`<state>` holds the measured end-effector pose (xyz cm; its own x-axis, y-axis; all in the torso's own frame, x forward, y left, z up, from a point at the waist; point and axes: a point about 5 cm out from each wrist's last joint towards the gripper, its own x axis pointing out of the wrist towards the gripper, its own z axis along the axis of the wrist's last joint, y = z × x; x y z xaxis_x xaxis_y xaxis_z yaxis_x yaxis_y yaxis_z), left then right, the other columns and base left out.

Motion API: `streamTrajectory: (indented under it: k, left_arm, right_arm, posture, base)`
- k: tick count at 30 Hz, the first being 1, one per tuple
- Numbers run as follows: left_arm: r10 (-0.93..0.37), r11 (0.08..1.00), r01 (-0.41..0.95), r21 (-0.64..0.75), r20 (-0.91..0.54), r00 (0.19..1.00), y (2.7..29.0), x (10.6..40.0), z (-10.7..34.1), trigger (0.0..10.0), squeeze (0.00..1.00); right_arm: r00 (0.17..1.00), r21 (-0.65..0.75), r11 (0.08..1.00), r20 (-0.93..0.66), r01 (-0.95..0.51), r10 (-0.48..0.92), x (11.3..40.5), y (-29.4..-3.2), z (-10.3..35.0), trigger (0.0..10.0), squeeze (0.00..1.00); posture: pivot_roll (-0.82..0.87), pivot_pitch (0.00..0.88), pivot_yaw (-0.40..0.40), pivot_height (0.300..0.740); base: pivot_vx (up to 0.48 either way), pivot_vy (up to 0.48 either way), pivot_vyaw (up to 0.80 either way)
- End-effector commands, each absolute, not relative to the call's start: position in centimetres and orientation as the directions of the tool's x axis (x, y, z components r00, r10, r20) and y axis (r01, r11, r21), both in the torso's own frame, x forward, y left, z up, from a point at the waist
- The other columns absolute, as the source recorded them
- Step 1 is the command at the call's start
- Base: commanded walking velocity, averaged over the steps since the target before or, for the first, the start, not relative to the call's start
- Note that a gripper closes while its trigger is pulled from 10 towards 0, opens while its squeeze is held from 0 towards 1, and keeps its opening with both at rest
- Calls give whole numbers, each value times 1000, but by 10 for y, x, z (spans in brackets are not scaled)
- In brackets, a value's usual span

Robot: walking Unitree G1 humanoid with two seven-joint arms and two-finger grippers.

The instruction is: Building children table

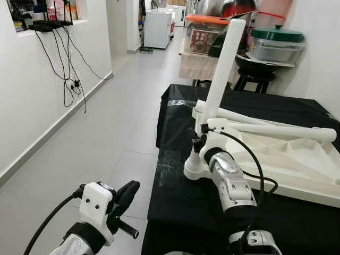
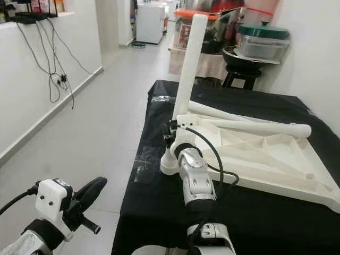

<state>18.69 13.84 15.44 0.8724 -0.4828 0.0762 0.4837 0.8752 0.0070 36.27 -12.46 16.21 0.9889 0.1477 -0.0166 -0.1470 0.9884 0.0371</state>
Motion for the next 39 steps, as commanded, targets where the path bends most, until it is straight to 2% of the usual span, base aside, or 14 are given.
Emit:
streamTrajectory:
  k: [1, 2, 3, 5, 6, 13, 14, 15, 17, 30, 31, 32, 33, 39]
  left_arm:
    - [-490, 871, 491, 2, 69, 869, 137, 186, 153, 10000, 0]
    - [-490, 871, 491, 2, 69, 869, 136, 187, 153, 10000, 0]
    - [-487, 873, 488, 3, 71, 870, 136, 186, 153, 10000, 0]
    - [-487, 873, 488, 3, 71, 871, 137, 186, 153, 10000, 0]
    - [-487, 873, 488, 2, 71, 871, 137, 186, 152, 10000, 0]
    - [-487, 873, 488, 2, 69, 871, 137, 186, 152, 10000, 0]
    - [-487, 873, 488, 2, 69, 871, 137, 186, 152, 10000, 0]
    - [-487, 873, 488, 2, 69, 871, 137, 186, 152, 10000, 0]
    - [-487, 873, 488, 1, 69, 871, 137, 186, 152, 10000, 0]
    - [-487, 873, 488, 1, 66, 871, 137, 186, 152, 10000, 0]
    - [-487, 873, 488, 1, 66, 871, 137, 185, 152, 10000, 0]
    - [-487, 873, 488, 1, 66, 871, 137, 185, 152, 10000, 0]
    - [-487, 873, 488, 1, 66, 871, 137, 185, 152, 10000, 0]
    - [-486, 873, 488, 1, 67, 871, 137, 185, 153, 10000, 0]
  right_arm:
    - [995, 4, 998, -82, -62, 62, 362, -144, 148, 0, 0]
    - [996, 2, 999, -83, -44, 44, 361, -143, 148, 0, 0]
    - [993, -13, 998, -102, -63, 61, 359, -139, 148, 10000, 0]
    - [990, -23, 997, -119, -75, 72, 357, -136, 148, 10000, 0]
    - [987, -24, 994, -126, -107, 103, 356, -133, 149, 10000, 1000]
    - [948, 38, 952, -87, -304, 307, 365, -134, 161, 10000, 1000]
    - [904, 72, 907, -78, -415, 420, 369, -135, 163, 10000, 455]
    - [904, 72, 907, -78, -415, 420, 369, -135, 163, 10000, 455]
    - [821, 131, 819, -59, -558, 568, 371, -135, 166, 10000, 0]
    - [509, 129, 518, -98, -846, 855, 372, -142, 178, 10000, 0]
    - [509, 145, 518, -95, -843, 855, 374, -143, 179, 3294, 0]
    - [509, 145, 518, -95, -843, 855, 374, -143, 179, 3294, 0]
    - [501, 161, 509, -90, -845, 861, 375, -144, 179, 0, 0]
    - [473, 162, 481, -90, -862, 877, 374, -144, 179, 0, 0]
  posture:
    - [27, 0, -106, 740]
    - [27, 0, -107, 740]
    - [29, 0, -106, 740]
    - [29, 0, -106, 740]
    - [30, 0, -105, 740]
    - [35, 0, -108, 740]
    - [35, 0, -108, 740]
    - [35, 0, -108, 740]
    - [39, 0, -109, 740]
    - [52, 0, -103, 740]
    - [53, 0, -105, 740]
    - [53, 0, -105, 740]
    - [53, 0, -106, 740]
    - [50, 0, -104, 740]
  base:
    - [0, 0, 0]
    - [0, 0, 0]
    - [0, 0, 0]
    - [0, 0, 0]
    - [0, 0, 0]
    - [0, 0, 0]
    - [0, 0, 0]
    - [0, 0, 0]
    - [0, 0, 0]
    - [0, 0, 0]
    - [0, 0, 0]
    - [0, 0, 0]
    - [0, 0, 0]
    - [0, 0, 0]
